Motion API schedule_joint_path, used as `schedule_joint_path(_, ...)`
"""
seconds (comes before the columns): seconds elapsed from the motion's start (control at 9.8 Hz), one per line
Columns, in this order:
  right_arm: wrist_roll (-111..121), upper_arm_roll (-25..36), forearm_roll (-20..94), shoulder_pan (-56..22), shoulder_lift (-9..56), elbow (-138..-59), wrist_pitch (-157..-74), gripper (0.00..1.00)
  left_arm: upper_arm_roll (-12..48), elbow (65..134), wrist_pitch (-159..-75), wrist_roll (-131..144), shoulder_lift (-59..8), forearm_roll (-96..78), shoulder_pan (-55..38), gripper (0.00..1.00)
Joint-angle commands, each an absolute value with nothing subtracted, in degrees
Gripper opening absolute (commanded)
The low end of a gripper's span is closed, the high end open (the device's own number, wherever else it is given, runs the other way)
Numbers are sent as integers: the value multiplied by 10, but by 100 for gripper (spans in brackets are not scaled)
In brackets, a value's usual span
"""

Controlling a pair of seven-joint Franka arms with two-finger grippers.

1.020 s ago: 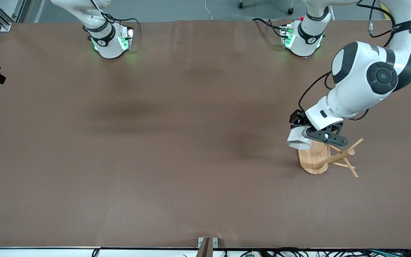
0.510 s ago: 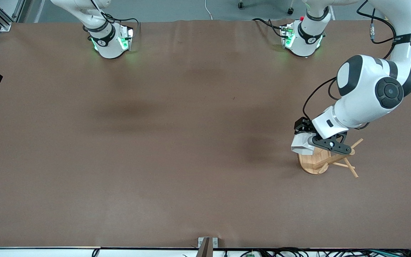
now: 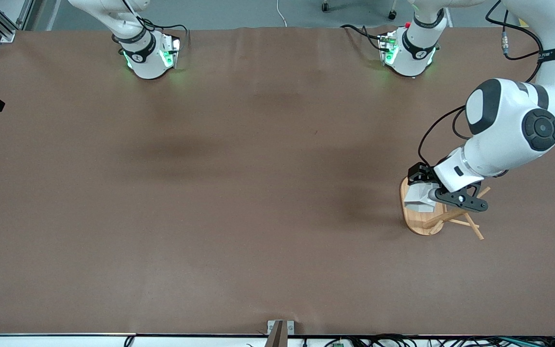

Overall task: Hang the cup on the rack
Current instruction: 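Lower the cup onto a rack peg with the left gripper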

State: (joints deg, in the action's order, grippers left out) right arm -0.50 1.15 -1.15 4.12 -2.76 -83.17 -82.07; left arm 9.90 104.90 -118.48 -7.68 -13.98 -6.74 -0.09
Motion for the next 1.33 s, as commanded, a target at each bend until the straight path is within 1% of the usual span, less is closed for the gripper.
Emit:
schedule_joint_path(0.0, -11, 10, -18, 40, -25, -824, -816, 100, 89, 1059, -1202, -90, -154, -78, -4, 1)
schedule_joint_path(0.61, -12, 10, -18, 40, -25, -824, -815, 100, 69, 1060, -1203, -114, -159, -80, -4, 2)
schedule_joint_path(0.71, -11, 10, -18, 40, -25, -824, -815, 100, 62, 1060, -1203, -115, -159, -80, -4, 3)
schedule_joint_path(0.82, -11, 10, -18, 41, -25, -824, -815, 100, 62, 1060, -1203, -115, -159, -80, -4, 7)
schedule_joint_path(0.92, -11, 10, -18, 42, -25, -824, -815, 100, 62, 1059, -1204, -115, -161, -80, -4, 35)
schedule_joint_path(1.02, -12, 10, -18, 42, -25, -824, -816, 100, 62, 1058, -1203, -115, -160, -80, -4, 99)
schedule_joint_path(1.22, -12, 10, -18, 43, -25, -824, -816, 100, 62, 1053, -1203, -104, -154, -80, -4, 100)
